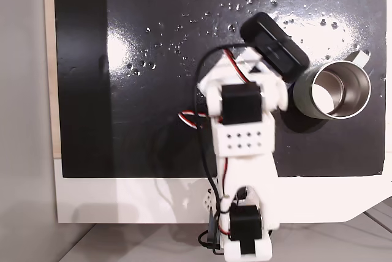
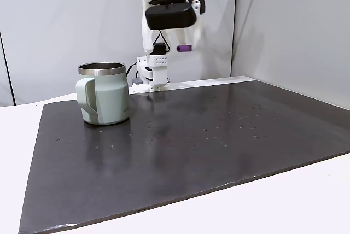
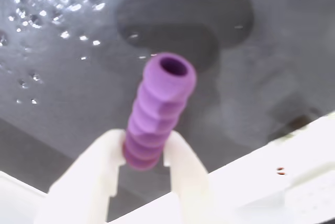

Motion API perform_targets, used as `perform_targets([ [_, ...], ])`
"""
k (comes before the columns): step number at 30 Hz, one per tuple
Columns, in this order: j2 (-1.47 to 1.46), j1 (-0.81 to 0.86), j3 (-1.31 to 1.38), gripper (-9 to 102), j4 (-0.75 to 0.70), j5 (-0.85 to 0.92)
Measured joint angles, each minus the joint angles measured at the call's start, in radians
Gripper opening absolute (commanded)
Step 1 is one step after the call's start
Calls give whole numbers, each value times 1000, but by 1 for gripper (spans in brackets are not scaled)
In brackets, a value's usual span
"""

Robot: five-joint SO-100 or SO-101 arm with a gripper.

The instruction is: Grasp a pengrip and put it in the cup.

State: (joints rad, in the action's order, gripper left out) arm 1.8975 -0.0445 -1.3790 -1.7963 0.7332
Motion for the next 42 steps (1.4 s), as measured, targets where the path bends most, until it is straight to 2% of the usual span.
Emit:
perform_targets([
  [7,160,357,-54,0,9,190],
  [14,167,583,-77,0,160,313],
  [22,167,680,-153,0,403,354],
  [26,167,692,-209,0,480,367],
  [30,167,692,-229,0,505,367],
  [35,167,692,-230,19,505,362],
  [42,167,692,-230,22,505,362],
])
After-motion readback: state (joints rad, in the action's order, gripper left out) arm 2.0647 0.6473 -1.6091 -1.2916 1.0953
